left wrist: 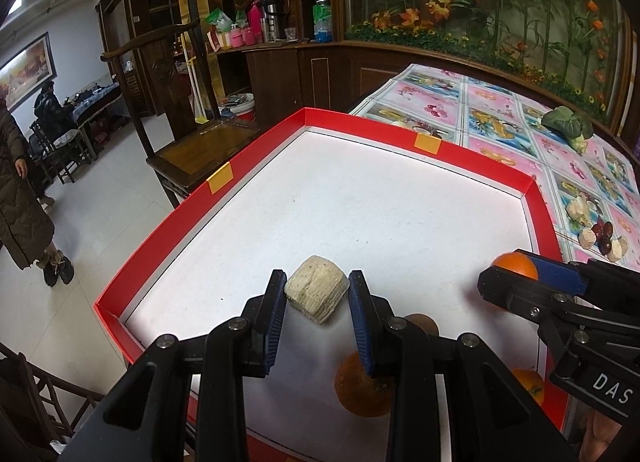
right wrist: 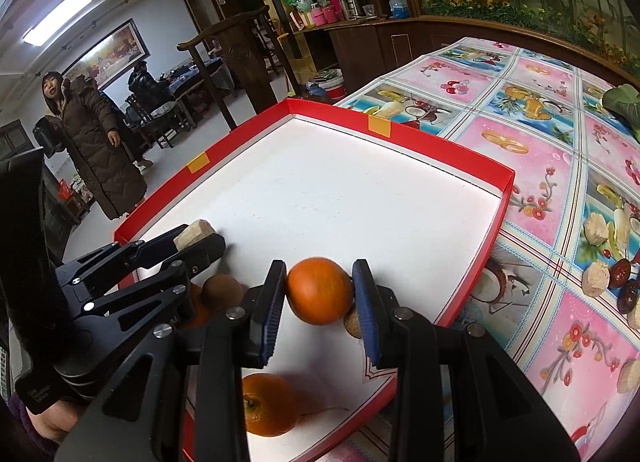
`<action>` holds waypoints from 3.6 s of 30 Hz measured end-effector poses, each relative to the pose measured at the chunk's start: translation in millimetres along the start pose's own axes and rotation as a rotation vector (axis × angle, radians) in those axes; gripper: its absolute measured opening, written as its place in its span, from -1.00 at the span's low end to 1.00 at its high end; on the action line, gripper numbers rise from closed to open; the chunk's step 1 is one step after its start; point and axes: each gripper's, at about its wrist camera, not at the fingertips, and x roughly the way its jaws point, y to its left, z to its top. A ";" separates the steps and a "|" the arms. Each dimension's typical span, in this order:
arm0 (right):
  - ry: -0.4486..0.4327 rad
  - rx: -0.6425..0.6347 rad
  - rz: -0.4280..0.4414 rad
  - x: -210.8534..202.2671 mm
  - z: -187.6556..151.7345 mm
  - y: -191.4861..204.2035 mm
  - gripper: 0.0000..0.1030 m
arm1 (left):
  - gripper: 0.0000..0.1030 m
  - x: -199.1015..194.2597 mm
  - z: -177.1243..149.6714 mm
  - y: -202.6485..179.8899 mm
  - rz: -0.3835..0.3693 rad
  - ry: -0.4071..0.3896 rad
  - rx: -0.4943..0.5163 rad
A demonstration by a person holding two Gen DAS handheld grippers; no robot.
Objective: Organize fruits
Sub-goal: 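Carry the orange and pale cube to the white tray and release them, then grasp a round pale cake with the right gripper while the left gripper grasps another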
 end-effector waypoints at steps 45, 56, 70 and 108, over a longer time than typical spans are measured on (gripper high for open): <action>-0.205 0.200 -0.118 -107.0 -0.1 -133.0 -0.16 | 0.38 -45.8 37.8 -61.8 -0.067 -0.063 0.114; -0.142 0.242 -0.205 -153.2 -33.2 -218.5 -0.17 | 0.38 -45.3 14.0 -180.4 -0.268 -0.008 0.375; 0.127 -0.060 -0.236 -101.3 -56.1 -163.4 -0.32 | 0.38 -22.6 13.4 -208.2 -0.285 0.040 0.465; -0.141 0.168 -0.233 -142.2 -21.4 -174.9 -0.45 | -0.58 -42.1 38.2 -196.6 -0.403 -0.047 0.364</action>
